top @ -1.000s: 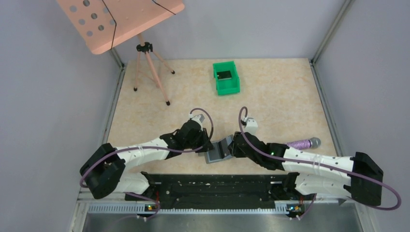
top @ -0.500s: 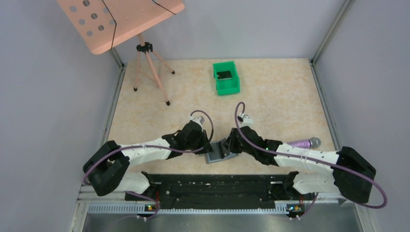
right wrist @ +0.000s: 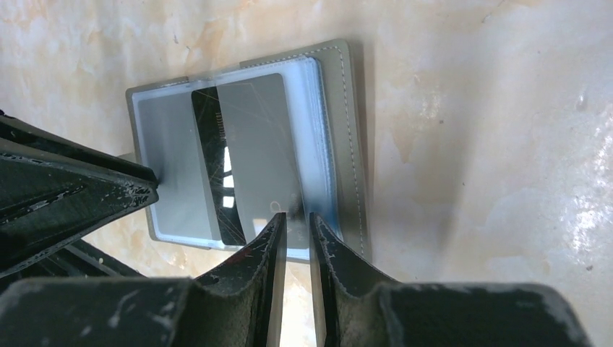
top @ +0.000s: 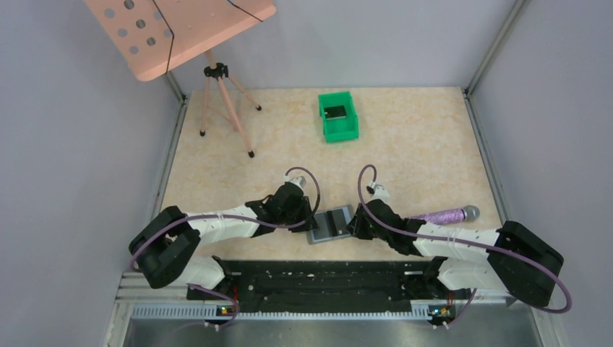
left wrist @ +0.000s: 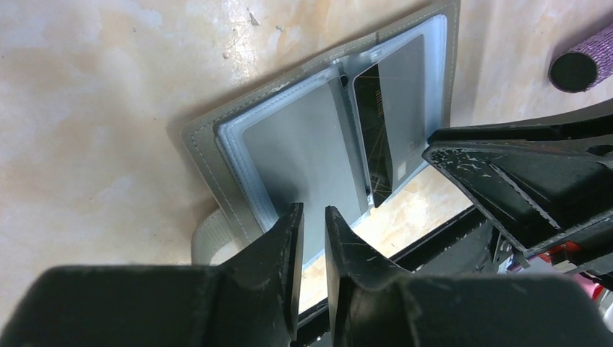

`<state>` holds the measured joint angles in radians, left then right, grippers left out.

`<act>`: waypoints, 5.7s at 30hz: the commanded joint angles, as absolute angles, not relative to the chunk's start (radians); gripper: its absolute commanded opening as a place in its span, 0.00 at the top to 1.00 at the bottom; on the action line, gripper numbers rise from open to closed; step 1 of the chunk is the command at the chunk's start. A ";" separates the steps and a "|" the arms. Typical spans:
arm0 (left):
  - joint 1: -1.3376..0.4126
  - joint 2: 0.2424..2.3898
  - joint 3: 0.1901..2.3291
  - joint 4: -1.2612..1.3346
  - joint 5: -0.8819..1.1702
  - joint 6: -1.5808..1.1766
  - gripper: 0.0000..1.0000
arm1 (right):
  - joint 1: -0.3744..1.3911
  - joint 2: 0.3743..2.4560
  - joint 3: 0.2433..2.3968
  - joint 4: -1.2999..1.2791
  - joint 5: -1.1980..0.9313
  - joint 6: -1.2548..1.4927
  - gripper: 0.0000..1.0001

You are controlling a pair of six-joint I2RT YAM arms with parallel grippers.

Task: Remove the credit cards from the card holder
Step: Open the card holder at the center of the board, then remove the credit card from the card holder, then place the credit card in the storage box.

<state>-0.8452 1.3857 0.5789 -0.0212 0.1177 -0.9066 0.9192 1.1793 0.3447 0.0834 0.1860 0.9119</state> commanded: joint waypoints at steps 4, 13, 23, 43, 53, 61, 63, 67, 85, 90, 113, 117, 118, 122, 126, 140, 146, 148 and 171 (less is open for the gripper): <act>-0.842 1.407 0.603 0.087 0.151 -0.895 0.72 | 0.900 1.155 0.318 0.079 0.191 0.914 0.81; -0.842 1.415 0.591 0.183 0.153 -0.873 0.64 | 0.896 1.160 0.312 0.089 0.190 0.914 0.82; -0.842 1.449 0.536 0.328 0.153 -0.839 0.61 | 0.890 1.164 0.301 0.112 0.179 0.922 0.83; -0.843 1.545 0.497 0.472 0.182 -0.831 0.60 | 0.888 1.164 0.283 0.136 0.160 0.943 0.85; -0.842 1.560 0.489 0.532 0.211 -0.859 0.63 | 0.889 1.160 0.280 0.145 0.156 0.946 0.85; -0.843 1.561 0.481 0.596 0.253 -0.897 0.65 | 0.889 1.135 0.271 0.151 0.159 0.957 0.86; -0.844 1.561 0.482 0.593 0.255 -0.900 0.65 | 0.889 1.135 0.271 0.150 0.161 0.958 0.86; -0.844 1.555 0.476 0.600 0.252 -0.908 0.68 | 0.889 1.137 0.274 0.152 0.162 0.959 0.87; -0.844 1.583 0.462 0.672 0.297 -0.975 0.73 | 0.889 1.175 0.288 0.178 0.158 0.951 0.88; -0.844 1.599 0.460 0.688 0.303 -0.993 0.74 | 0.888 1.173 0.287 0.187 0.158 0.955 0.88; -0.841 1.517 0.446 0.521 0.168 -0.983 1.00 | 0.882 1.091 0.292 0.071 0.234 0.959 0.92; -0.841 1.489 0.439 0.483 0.144 -0.973 1.00 | 0.877 1.116 0.293 0.069 0.231 0.961 0.92; -0.841 1.479 0.428 0.487 0.135 -0.973 1.00 | 0.876 1.116 0.291 0.069 0.232 0.966 0.92; -0.841 1.414 0.400 0.455 0.107 -0.945 1.00 | 0.875 1.091 0.274 0.067 0.244 0.982 0.92; -0.841 1.315 0.409 0.332 0.034 -0.916 1.00 | 0.874 1.075 0.280 0.055 0.249 0.971 0.92; -0.841 1.101 0.425 0.103 -0.014 -0.843 1.00 | 0.875 0.970 0.393 0.005 0.165 0.789 0.87; -0.841 0.991 0.476 -0.046 0.085 -0.772 1.00 | 0.874 0.862 0.482 -0.072 0.116 0.678 0.78; -0.841 0.953 0.479 -0.062 0.146 -0.750 1.00 | 0.875 0.841 0.497 -0.072 0.092 0.641 0.75; -0.841 0.746 0.466 -0.079 0.633 -0.622 1.00 | 0.874 0.849 0.478 0.121 -0.526 0.545 0.39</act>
